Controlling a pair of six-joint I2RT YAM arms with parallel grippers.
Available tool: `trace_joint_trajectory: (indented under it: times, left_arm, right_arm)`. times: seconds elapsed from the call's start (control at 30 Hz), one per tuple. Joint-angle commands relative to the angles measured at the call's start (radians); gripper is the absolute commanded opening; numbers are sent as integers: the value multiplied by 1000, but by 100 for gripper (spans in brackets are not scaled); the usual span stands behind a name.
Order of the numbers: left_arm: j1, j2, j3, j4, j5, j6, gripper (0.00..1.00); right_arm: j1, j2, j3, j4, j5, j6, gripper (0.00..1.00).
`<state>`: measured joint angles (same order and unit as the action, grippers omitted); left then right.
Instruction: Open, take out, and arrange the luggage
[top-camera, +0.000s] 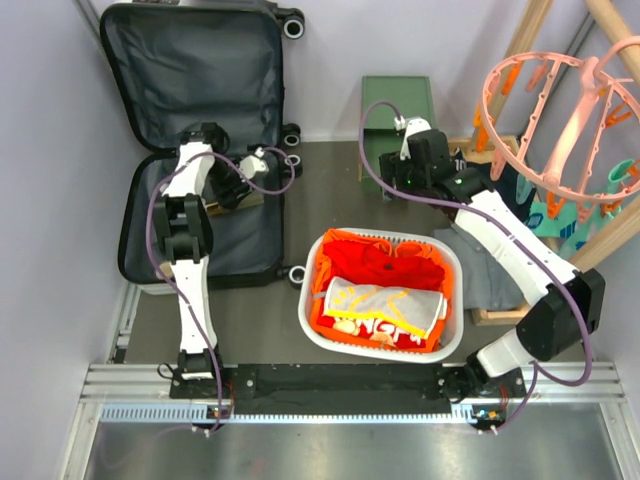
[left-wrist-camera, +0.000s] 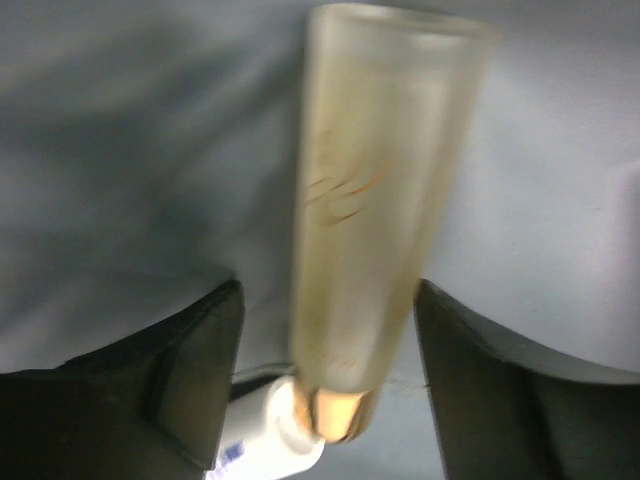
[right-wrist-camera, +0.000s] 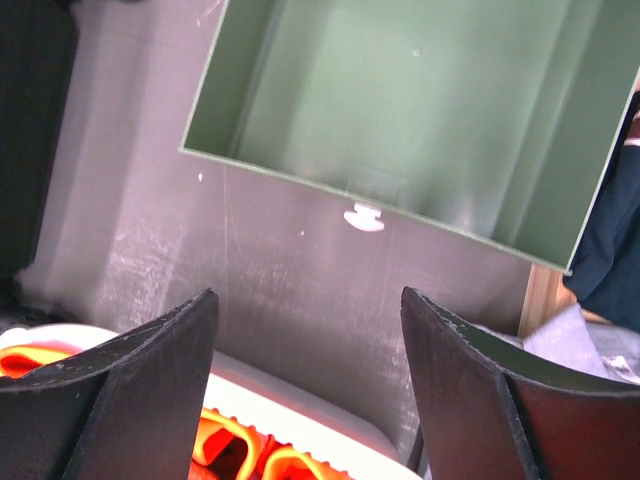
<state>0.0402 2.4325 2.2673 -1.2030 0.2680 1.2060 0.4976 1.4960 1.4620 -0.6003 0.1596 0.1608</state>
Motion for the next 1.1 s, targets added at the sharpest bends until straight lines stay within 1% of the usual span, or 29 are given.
trace_joint_trajectory:
  times: [0.0,0.03,0.1,0.13,0.17,0.2,0.33,0.37,0.4,0.43,0.47,0.5,0.53,0.57,0.6,0.63,0.67,0.7,0.73,0.77,0.8,0.83,0.87,0.9,0.93,0.97,1.03,1.07]
  left_arm:
    - [-36,36,-8,-132,-10,57,65]
    - [-36,36,-18,-138,-16,52,57]
    - [-36,30,-40,-156,-13,49,46]
    - [-63,25,-45,-158,-15,47,39]
    - [-63,19,-43,-159,-19,43,12]
    - [-62,7,-43,-141,-29,15,0]
    - [-46,-68,-49,-83,-7,-81,0]
    - [-48,-93,-57,-67,26,-109,0]
    - [-48,-143,-63,-50,51,-172,0]
    - [-11,-176,-71,-11,78,-206,0]
    - [-4,-209,-92,17,159,-245,0]
    - [4,-283,-107,49,196,-343,0]
    - [18,-321,-127,78,241,-393,0]
    - [20,-405,-181,150,276,-445,0]
    - [21,-446,-214,184,343,-535,0]
    - [20,-488,-250,219,374,-577,0]
    - [20,-569,-311,293,404,-617,0]
    - [20,-605,-339,328,472,-699,0]
    - [20,-640,-369,368,503,-735,0]
    - [17,-702,-417,397,534,-770,0]
    - [13,-728,-436,439,559,-827,0]
    - [4,-753,-451,451,613,-842,0]
    - [4,-794,-484,463,649,-862,0]
    - [1,-811,-498,492,684,-902,0]
    - [-2,-819,-500,490,750,-913,0]
    - [-5,-822,-493,485,772,-949,0]
    - [-10,-829,-497,503,819,-994,0]
    - [-11,-836,-499,507,836,-1020,0]
  right_arm:
    - [16,-62,-11,8,17,14,72]
    - [16,-66,-11,10,15,16,72]
    - [18,-75,-14,10,17,14,72]
    - [18,-79,-12,8,20,16,72]
    - [18,-82,-12,7,18,16,72]
    - [19,-85,-11,7,14,14,72]
    - [36,-109,-9,16,-6,2,73]
    - [42,-112,-8,19,-12,-7,73]
    - [47,-117,-6,22,-17,-13,73]
    - [61,-121,-3,30,-20,-17,73]
    - [65,-123,4,36,-31,-26,73]
    - [74,-122,12,40,-35,-29,74]
    - [82,-122,20,45,-43,-32,80]
    - [103,-117,37,65,-63,-40,82]
    - [114,-114,49,74,-78,-43,86]
    - [125,-108,61,89,-95,-46,87]
    - [146,-91,89,118,-136,-46,88]
    - [154,-82,103,138,-155,-38,90]
    - [163,-73,118,158,-202,-29,92]
    - [177,-59,142,181,-269,-3,98]
    - [182,-36,152,244,-308,14,99]
    - [185,-20,162,278,-345,35,99]
    - [187,-8,178,325,-421,93,99]
    - [191,21,182,427,-458,132,99]
    - [193,35,188,489,-489,170,99]
    - [199,52,208,538,-526,237,99]
    - [220,104,244,637,-535,282,99]
    - [226,122,285,651,-529,313,99]
